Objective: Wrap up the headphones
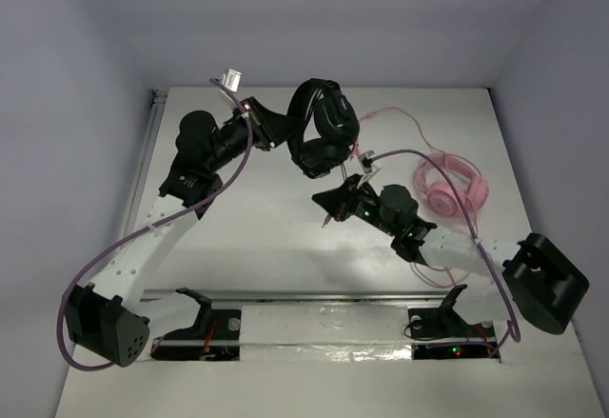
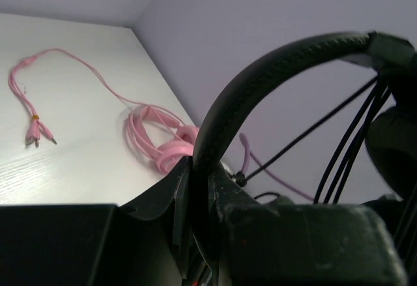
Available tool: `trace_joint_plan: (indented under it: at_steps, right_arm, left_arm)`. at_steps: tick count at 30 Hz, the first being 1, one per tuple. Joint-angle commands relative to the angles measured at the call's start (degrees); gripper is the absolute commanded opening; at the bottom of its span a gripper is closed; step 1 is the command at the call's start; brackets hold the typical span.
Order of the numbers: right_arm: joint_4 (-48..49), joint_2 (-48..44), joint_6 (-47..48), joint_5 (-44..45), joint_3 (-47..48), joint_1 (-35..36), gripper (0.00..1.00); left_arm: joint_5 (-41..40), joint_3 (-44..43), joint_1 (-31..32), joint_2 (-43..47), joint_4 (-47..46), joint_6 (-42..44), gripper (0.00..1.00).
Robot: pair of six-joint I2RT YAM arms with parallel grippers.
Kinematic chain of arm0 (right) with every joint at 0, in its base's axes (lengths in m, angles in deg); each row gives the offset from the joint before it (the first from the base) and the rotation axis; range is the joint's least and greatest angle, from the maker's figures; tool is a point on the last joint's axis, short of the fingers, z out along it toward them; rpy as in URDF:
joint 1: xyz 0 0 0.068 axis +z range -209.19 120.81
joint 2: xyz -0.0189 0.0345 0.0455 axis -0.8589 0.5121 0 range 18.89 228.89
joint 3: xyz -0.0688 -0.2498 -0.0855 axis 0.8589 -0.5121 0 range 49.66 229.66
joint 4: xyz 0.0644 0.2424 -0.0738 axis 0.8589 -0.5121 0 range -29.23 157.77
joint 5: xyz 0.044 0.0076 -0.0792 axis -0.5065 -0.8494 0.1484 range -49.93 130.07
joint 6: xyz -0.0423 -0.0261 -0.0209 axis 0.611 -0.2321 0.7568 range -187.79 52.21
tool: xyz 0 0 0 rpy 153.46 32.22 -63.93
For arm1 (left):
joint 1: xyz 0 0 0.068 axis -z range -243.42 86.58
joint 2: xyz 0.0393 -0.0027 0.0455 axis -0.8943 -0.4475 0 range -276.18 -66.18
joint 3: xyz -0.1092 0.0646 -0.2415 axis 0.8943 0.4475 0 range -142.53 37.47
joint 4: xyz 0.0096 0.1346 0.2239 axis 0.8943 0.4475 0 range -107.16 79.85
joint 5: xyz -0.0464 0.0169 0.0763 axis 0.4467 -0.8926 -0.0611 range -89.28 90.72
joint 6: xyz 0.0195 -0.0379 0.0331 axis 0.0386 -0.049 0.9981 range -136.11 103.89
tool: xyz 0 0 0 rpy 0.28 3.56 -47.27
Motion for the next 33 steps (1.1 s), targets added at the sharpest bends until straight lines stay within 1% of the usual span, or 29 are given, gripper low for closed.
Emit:
trace_joint_plan:
  at_steps: [1, 3, 6, 10, 12, 13, 14, 15, 16, 18, 19, 21, 22, 25, 26, 30, 33]
  right_arm:
    - [7.7, 3.2, -5.0, -2.6, 0.1, 0.4, 0.00]
    - [8.1, 3.8, -6.0, -2.2, 0.4, 1.3, 0.00]
    - [6.6, 3.8, -6.9, 0.4, 1.4, 4.4, 0.00]
    - [1.7, 3.8, -7.5, 5.8, 3.6, 9.4, 0.00]
    - [-0.2, 4.3, -7.1, 9.5, 5.8, 12.7, 0.00]
    - [-2.1, 4.5, -6.9, 10.4, 6.6, 13.8, 0.00]
    - [-3.3, 4.6, -6.9, 11.2, 8.3, 14.6, 0.00]
    - [-4.4, 4.9, -6.9, 11.7, 9.1, 16.4, 0.00]
    - [-6.8, 4.9, -6.9, 12.1, 9.9, 17.2, 0.00]
    - [-9.7, 4.9, -6.7, 12.5, 12.2, 18.8, 0.00]
    - [-13.1, 4.8, -6.5, 12.7, 13.0, 20.4, 0.00]
    - [-17.2, 4.7, -6.0, 13.2, 15.8, 21.9, 0.00]
    - [-21.3, 4.6, -5.4, 13.7, 16.8, 23.4, 0.00]
    - [-27.3, 2.8, -5.3, 15.4, 19.4, 24.7, 0.00]
    - [-28.0, 1.3, -5.3, 15.4, 19.7, 24.8, 0.00]
    - [-27.9, -2.9, -4.7, 16.1, 20.3, 24.8, 0.00]
    - [-27.1, -4.3, -3.9, 18.0, 21.1, 24.8, 0.00]
  left_arm:
    - [-8.2, 0.7, -0.3, -0.7, -9.6, -6.4, 0.00]
    - [-10.0, 1.9, -0.3, -1.7, -10.4, -7.6, 0.00]
    - [-16.2, 2.9, 0.2, -2.4, -10.0, -7.7, 0.00]
    - [-25.2, 4.9, 0.8, -2.5, -9.0, -6.9, 0.00]
    - [-29.5, 5.1, 2.3, -2.6, -7.5, -4.4, 0.00]
    - [-35.1, 4.9, 3.6, -2.5, -5.5, -3.0, 0.00]
    - [-37.4, 4.8, 4.4, -2.5, -4.9, -1.7, 0.00]
    - [-40.0, 4.6, 5.2, -2.5, -4.2, 1.3, 0.00]
    - [-45.5, 4.4, 6.5, -2.6, -2.3, 2.9, 0.00]
    - [-49.4, 3.4, 7.4, -3.6, -0.4, 5.4, 0.00]
    - [-53.4, 3.2, 8.0, -4.0, 0.8, 7.9, 0.00]
    - [-56.8, 2.4, 9.6, -5.2, 2.5, 9.9, 0.00]
    - [-59.4, 2.3, 10.3, -5.6, 3.7, 11.5, 0.00]
    - [-62.3, 3.4, 12.9, -5.9, 4.3, 13.1, 0.00]
    - [-62.7, 4.8, 13.5, -5.9, 4.3, 13.4, 0.00]
    - [-61.9, 9.3, 16.3, -4.7, 3.9, 13.4, 0.00]
    - [-60.3, 12.9, 18.9, -3.9, 3.5, 13.5, 0.00]
